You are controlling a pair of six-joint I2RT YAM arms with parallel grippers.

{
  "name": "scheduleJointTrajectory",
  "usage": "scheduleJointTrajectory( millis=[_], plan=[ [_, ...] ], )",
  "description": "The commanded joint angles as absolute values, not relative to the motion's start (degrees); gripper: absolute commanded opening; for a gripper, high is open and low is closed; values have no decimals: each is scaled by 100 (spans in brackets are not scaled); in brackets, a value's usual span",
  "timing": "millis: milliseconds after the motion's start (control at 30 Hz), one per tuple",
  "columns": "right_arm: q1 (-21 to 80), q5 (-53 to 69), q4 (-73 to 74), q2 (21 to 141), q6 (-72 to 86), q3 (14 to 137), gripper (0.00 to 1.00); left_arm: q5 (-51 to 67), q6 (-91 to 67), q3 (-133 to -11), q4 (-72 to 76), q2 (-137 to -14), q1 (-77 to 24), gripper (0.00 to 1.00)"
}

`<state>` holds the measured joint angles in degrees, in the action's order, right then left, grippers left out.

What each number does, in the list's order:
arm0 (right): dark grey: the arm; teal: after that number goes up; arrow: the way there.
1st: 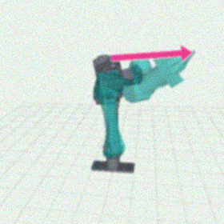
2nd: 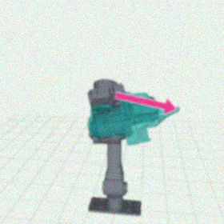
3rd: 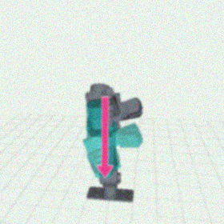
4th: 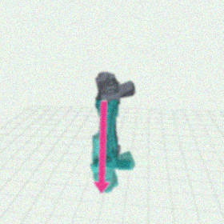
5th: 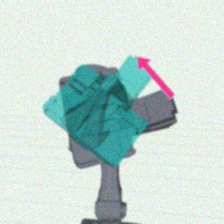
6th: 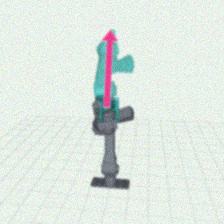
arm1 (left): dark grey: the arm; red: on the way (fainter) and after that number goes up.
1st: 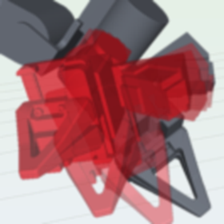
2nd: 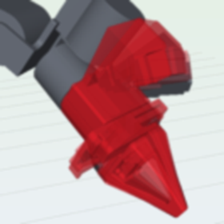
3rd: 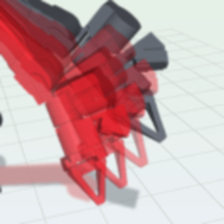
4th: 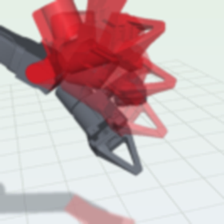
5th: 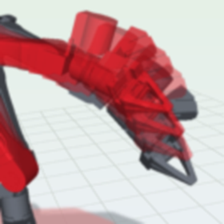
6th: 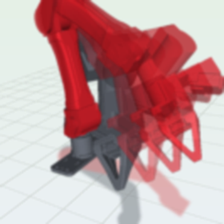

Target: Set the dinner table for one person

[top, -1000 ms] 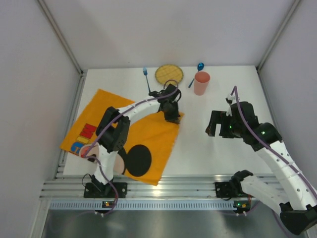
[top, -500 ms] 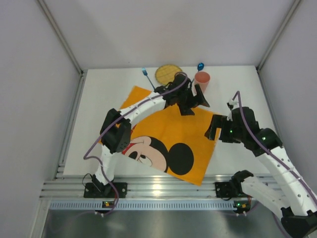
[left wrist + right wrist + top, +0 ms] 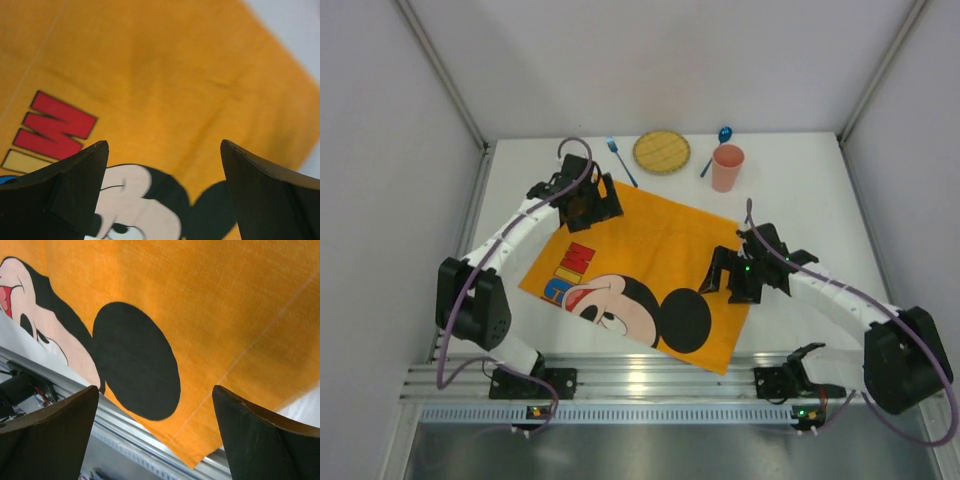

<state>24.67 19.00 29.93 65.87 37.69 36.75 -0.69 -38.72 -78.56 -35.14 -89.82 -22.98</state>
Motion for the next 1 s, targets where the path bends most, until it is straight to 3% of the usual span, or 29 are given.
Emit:
scheduleJointTrajectory(
  millis=[0,433,667,967],
  plan=[
    [2558,2277,1951,7126,3780,3910,96,-255,-3007,-7042,-3718,-9473,-2022,99],
    [2382,1504,2092,8805,3077,4517,97,-194,-2829,-6109,-3199,-10002,-1899,99],
    [1505,1002,2671,9466,2637,5308,97,158,-3208,-5318,-3383,-9159,-1898,99],
    [589,730,3015,9519,2250,5274,97,229,-3314,-5562,-3717,-8841,-1898,99]
  ],
)
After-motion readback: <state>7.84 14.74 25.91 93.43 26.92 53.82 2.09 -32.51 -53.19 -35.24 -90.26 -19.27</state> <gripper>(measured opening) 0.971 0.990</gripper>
